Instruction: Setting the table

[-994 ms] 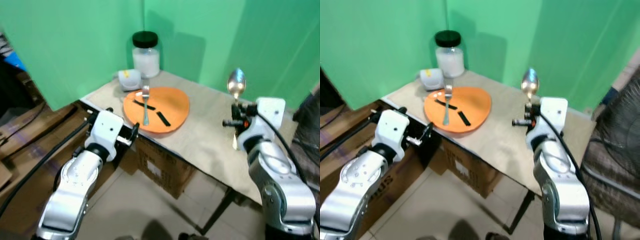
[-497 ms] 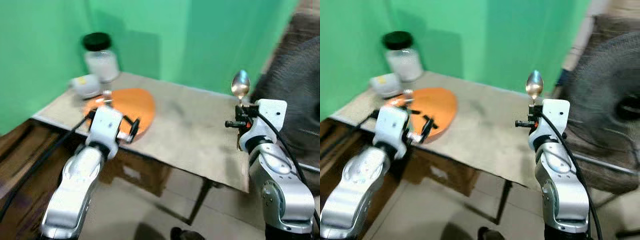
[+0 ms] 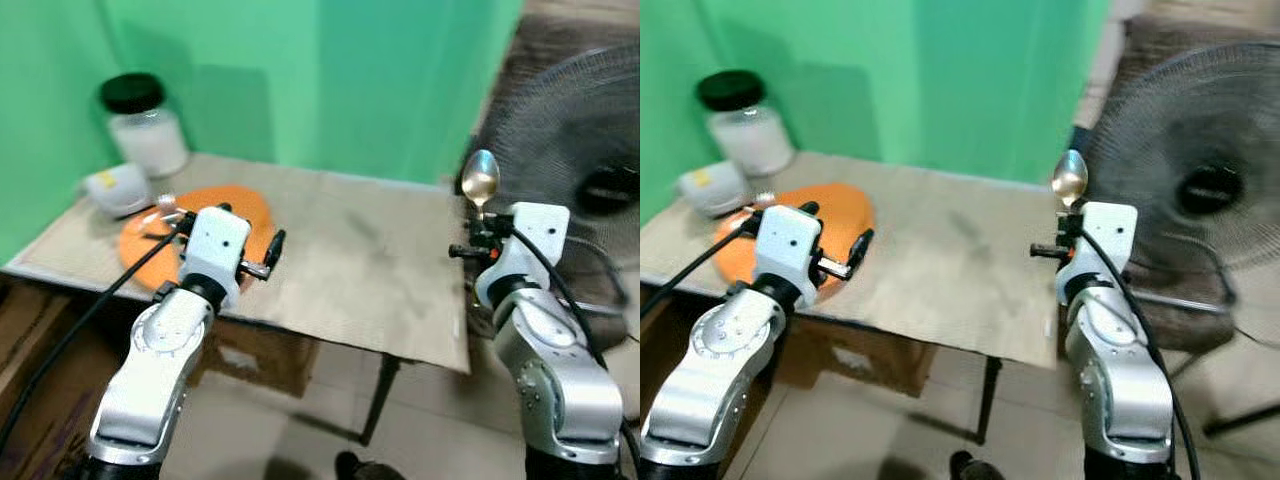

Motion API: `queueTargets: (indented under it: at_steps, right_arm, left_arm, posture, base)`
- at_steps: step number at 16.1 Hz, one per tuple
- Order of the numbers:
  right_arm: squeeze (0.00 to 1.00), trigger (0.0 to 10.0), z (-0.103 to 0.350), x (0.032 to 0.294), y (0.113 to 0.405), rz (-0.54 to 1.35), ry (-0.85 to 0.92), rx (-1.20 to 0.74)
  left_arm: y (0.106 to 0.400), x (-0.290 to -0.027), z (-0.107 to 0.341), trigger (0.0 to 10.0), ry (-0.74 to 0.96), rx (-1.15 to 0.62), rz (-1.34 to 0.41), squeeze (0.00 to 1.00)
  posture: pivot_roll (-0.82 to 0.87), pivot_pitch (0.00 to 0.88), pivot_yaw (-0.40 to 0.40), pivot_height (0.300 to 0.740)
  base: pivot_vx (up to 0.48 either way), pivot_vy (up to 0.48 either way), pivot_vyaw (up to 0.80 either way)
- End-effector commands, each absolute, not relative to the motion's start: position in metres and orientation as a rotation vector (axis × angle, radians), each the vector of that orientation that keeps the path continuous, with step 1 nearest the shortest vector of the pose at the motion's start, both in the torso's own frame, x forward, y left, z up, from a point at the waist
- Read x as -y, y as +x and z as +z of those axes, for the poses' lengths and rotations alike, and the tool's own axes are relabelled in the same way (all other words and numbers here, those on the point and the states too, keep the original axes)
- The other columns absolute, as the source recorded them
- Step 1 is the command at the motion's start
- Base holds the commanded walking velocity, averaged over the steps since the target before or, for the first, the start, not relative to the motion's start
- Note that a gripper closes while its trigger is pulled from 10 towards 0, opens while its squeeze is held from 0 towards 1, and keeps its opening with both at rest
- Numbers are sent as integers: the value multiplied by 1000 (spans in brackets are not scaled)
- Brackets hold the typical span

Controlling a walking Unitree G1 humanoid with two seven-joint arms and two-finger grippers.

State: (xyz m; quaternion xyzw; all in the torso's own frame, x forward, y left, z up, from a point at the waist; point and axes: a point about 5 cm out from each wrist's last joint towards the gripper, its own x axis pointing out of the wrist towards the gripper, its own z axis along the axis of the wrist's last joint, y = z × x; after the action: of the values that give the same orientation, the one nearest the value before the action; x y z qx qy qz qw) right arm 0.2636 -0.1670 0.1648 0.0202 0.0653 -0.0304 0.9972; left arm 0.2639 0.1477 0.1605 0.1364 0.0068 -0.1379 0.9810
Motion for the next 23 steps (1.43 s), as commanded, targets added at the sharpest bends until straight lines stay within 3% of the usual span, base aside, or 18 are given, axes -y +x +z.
queueTargets:
  at_steps: [1,3,7,13,21,23]
  right_arm:
    - [0,10000,164,169,259,-57,42,-134]
    - [0,10000,164,175,259,-99,45,-137]
    - [0,10000,167,162,262,-49,42,-141]
    - [0,10000,162,166,265,-75,23,-165]
    - [0,10000,164,166,265,-84,26,-158]
    - [0,10000,167,164,264,-73,26,-159]
  left_arm:
    - [263,-150,154,10000,280,-44,-262,0]
    - [264,-148,155,10000,287,-37,-285,0]
    - [272,-160,166,10000,251,2,-210,0]
    - [277,-162,160,10000,255,-13,-197,0]
    - [284,-161,163,10000,251,1,-223,0]
    - [282,-162,164,10000,247,6,-228,0]
  posture:
    - [82,0,38,740]
    - [73,0,51,740]
    - [75,0,32,740]
    - [79,0,36,740]
    - [55,0,41,740]
    - [54,0,41,740]
  base:
    - [0,0,-800]
    - [0,0,-800]
    - [0,0,-800]
    - [0,-477,-800]
    - [0,-480,-100]
    - [0,-480,-800]
